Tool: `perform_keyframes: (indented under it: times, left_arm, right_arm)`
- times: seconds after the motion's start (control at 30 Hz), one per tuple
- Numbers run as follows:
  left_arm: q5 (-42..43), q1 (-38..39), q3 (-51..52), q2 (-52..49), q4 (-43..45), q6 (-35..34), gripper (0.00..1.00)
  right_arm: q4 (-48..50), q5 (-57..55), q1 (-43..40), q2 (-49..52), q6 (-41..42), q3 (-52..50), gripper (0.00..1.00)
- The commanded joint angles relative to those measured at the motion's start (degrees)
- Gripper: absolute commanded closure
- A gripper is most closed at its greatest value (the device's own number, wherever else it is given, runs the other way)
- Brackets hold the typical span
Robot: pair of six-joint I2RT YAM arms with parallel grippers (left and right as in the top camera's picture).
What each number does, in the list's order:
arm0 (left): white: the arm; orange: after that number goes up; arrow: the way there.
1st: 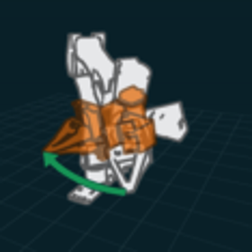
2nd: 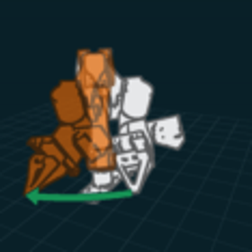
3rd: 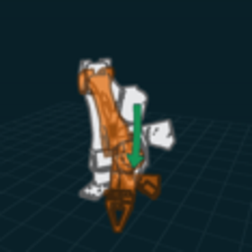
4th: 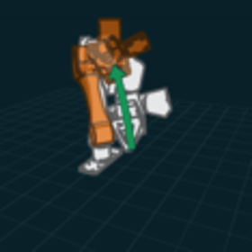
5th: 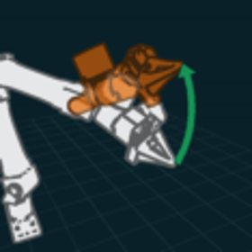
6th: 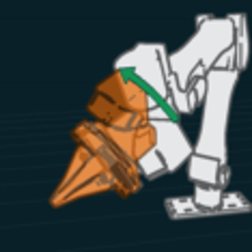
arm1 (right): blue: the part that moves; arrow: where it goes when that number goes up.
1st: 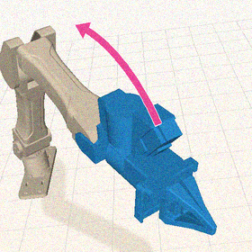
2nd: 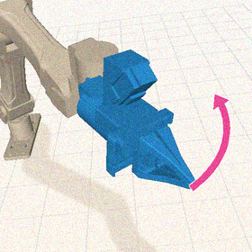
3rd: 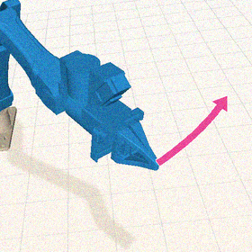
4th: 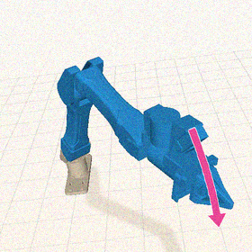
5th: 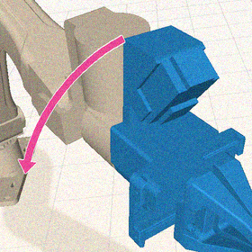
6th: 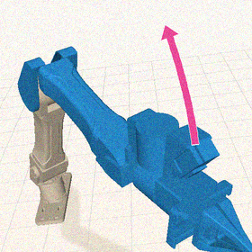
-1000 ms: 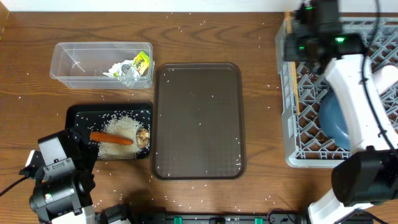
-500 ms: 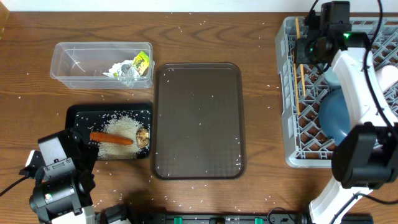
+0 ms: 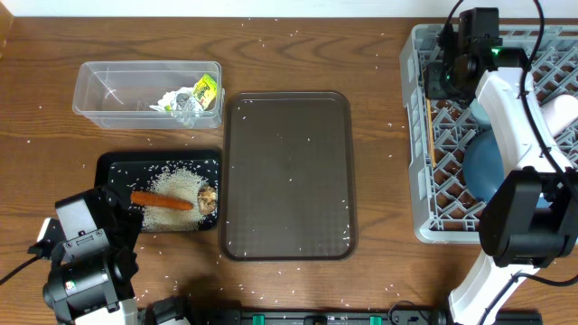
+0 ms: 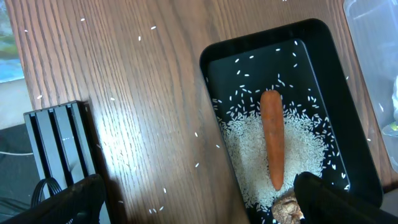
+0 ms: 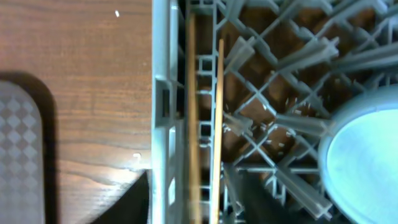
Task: Sort waste into correct bins and load items into the dishwasher rack
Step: 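Carry the chopsticks right and lower them into the rack's left slots, then open the right gripper and lift it out of the rack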
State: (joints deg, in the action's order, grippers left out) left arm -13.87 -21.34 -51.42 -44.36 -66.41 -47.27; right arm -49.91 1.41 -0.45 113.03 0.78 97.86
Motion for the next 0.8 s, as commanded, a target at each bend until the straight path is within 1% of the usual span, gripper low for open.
perform_keyframes:
  times: [0.0,0.03,0.07,0.17,0.37,0.47,0.57,0.63,0.7,0.77]
  left_arm:
    - [-0.5,-0.3,-0.9,-0.1,-0.2,0.7,0.02]
    - [-0.5,-0.3,-0.9,-0.1,-0.2,0.7,0.02]
    - [-0.5,-0.3,-0.9,-0.1,-0.2,0.7,0.02]
    - [-0.5,-0.3,-0.9,-0.1,-0.2,0.7,0.02]
    - [-0.5,-0.3,-0.9,-0.1,-0.2,0.7,0.02]
    - [-0.5,-0.3,-0.9,-0.1,-0.2,0.7,0.02]
    - [-0.5,-0.3,-0.9,-0.1,-0.2,0.7,0.02]
    - [-0.5,-0.3,-0.9,-0.1,-0.2,0.7,0.02]
    - [-0.5,-0.3,-0.9,-0.1,-0.2,0.7,0.02]
    - [-0.5,-0.3,-0.9,-0.1,-0.2,0.7,0.02]
  right_arm:
    - [-0.5,-0.6,-0.4,0.1,0.1,-0.2,0.36]
    - [-0.8,-0.5,-0.4,0.1,0.6,-0.2,0.30]
    - [-1.2,-0.5,-0.4,0.1,1.3,-0.2,0.27]
    - [-3.3,-0.5,-0.4,0.0,4.2,-0.2,0.24]
    - [-9.4,0.3,-0.3,-2.6,8.2,-0.2,0.29]
    - [-13.3,1.7,-0.3,-6.4,8.7,-0.2,0.34]
    - [-19.5,2.1,-0.1,-11.2,10.0,-0.2,0.34]
    - [-22.3,2.0,0.3,-13.6,10.1,-0.6,0.38]
    - [-23.7,2.0,1.1,-16.7,10.1,-2.4,0.40]
    - [-23.0,1.8,2.4,-19.9,11.2,-5.7,0.41]
